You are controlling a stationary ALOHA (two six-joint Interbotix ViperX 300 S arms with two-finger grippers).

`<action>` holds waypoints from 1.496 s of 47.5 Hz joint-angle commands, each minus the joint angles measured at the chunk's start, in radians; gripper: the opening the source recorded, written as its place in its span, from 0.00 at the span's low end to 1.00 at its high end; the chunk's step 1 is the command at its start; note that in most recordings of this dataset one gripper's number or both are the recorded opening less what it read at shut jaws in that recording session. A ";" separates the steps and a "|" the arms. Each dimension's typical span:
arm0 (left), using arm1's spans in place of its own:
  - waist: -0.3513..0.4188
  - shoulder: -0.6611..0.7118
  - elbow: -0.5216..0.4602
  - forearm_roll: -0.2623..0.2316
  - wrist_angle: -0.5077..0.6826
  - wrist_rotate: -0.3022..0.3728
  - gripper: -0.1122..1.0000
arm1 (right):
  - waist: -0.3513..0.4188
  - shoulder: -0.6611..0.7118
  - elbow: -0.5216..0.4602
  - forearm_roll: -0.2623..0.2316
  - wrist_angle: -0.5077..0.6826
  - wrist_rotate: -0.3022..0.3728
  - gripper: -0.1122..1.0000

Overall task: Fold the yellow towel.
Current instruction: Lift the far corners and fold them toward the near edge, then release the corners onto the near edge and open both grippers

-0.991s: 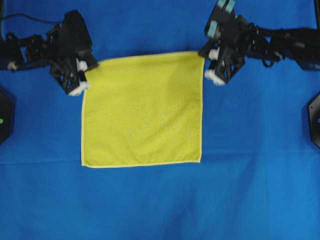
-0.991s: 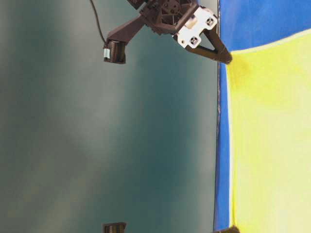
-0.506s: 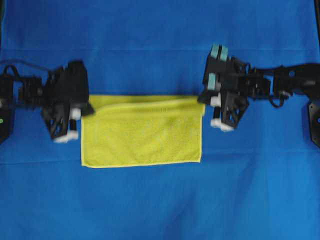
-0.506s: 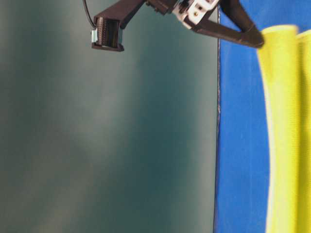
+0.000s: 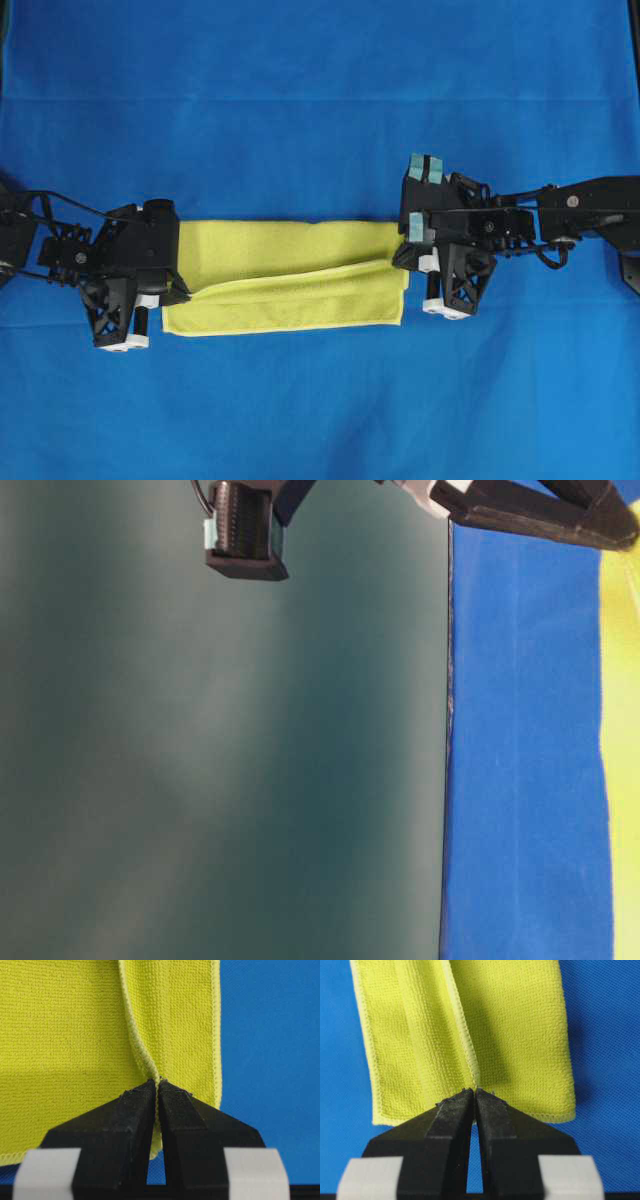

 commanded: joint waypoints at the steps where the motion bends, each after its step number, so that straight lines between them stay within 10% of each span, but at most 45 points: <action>1: -0.003 -0.002 -0.026 -0.002 -0.015 -0.002 0.12 | 0.003 -0.006 -0.023 0.003 -0.003 -0.002 0.13; 18: -0.032 0.003 -0.037 -0.002 -0.046 -0.023 0.13 | 0.005 -0.006 -0.023 0.003 -0.002 0.000 0.14; 31: -0.092 -0.021 -0.034 -0.002 -0.017 -0.057 0.78 | 0.044 -0.032 -0.025 0.003 0.026 0.000 0.68; 41: -0.080 -0.120 -0.021 0.000 0.089 -0.037 0.60 | 0.029 -0.110 -0.009 -0.020 0.041 -0.008 0.61; 57: 0.196 -0.189 0.049 -0.002 0.084 0.063 0.60 | -0.147 -0.072 -0.008 -0.069 0.015 -0.008 0.61; 71: 0.232 -0.066 0.063 -0.002 -0.023 0.097 0.60 | -0.170 0.067 -0.043 -0.071 -0.021 -0.008 0.60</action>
